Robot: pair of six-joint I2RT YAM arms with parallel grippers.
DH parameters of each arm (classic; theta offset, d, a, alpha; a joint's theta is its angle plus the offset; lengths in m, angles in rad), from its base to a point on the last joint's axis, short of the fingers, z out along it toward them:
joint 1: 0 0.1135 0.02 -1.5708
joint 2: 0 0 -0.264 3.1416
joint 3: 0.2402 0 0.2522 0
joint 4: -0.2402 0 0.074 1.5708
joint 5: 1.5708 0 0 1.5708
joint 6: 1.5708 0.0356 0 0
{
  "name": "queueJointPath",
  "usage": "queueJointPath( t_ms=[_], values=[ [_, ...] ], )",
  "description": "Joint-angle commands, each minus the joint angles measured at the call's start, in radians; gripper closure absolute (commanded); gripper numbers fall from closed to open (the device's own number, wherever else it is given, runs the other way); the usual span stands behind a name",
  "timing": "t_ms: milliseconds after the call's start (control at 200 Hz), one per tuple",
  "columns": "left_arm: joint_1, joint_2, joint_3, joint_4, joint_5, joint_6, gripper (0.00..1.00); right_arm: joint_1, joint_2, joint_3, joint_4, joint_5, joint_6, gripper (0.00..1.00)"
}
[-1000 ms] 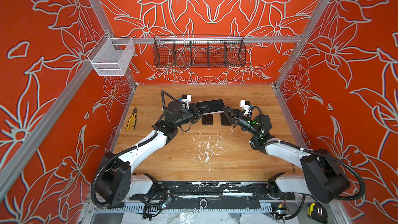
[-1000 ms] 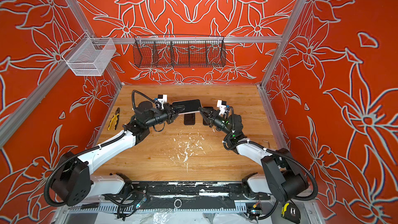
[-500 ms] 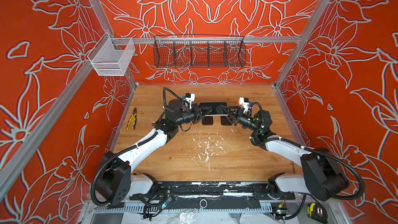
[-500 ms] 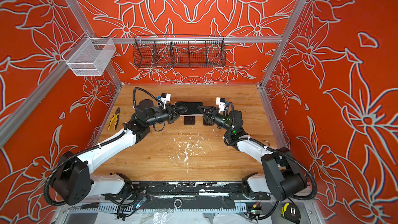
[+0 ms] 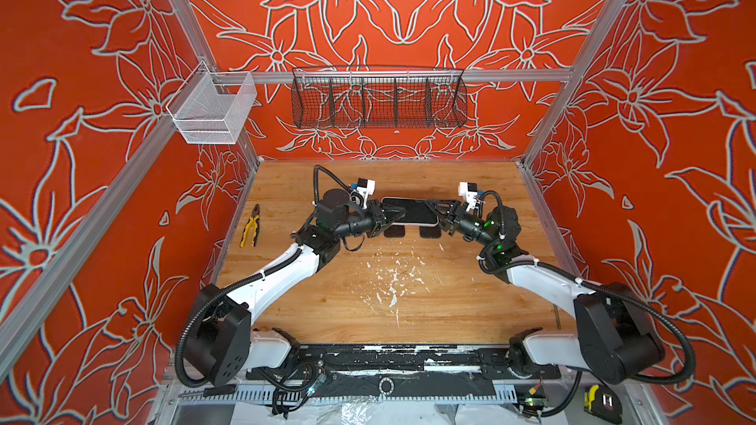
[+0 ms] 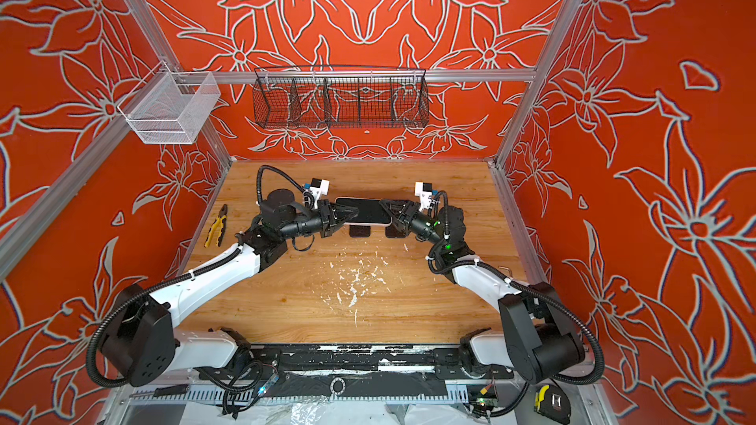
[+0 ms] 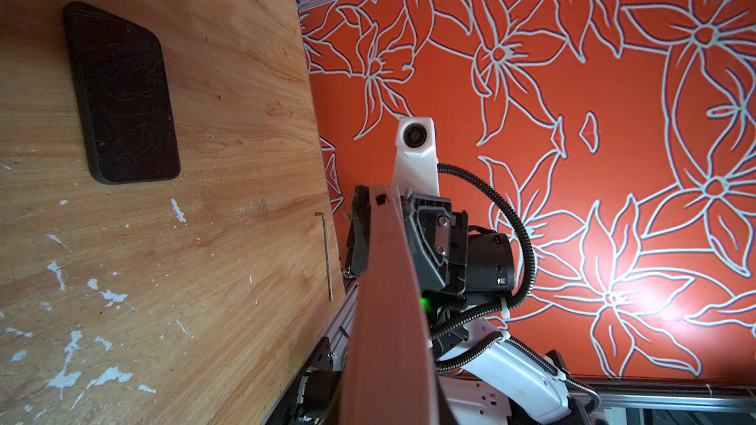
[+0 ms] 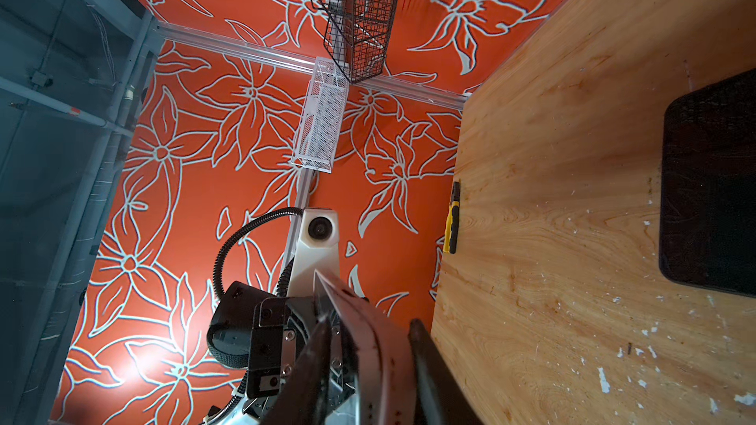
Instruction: Put the phone into the phone case
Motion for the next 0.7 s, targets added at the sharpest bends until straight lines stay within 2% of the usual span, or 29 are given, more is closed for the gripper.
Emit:
queueJointPath(
  t_ms=[0,245,325,490,575,646,696],
  values=[
    [-0.007,-0.03,0.026,0.056,0.03,0.014,1.0,-0.007,-0.016,0.024,0.02,-0.013,0.0,0.72],
    [-0.012,-0.023,0.031,0.066,0.032,0.009,1.0,-0.007,-0.011,0.023,0.025,-0.009,-0.004,0.91],
    [-0.012,-0.024,0.033,0.065,0.033,0.011,1.0,-0.007,-0.012,0.016,0.018,-0.005,-0.014,1.0],
    [-0.012,-0.03,0.047,0.051,0.042,0.025,1.0,-0.011,-0.018,0.008,-0.003,-0.01,-0.047,1.0],
    [-0.012,-0.031,0.055,0.038,0.052,0.037,1.0,-0.021,-0.023,0.02,-0.008,-0.045,-0.069,0.73],
    [-0.012,-0.029,0.069,0.015,0.073,0.06,1.0,-0.035,-0.027,0.039,-0.018,-0.099,-0.091,0.6],
    [-0.01,-0.025,0.088,-0.007,0.108,0.082,1.0,-0.049,-0.037,0.053,-0.03,-0.153,-0.11,0.56]
  ],
)
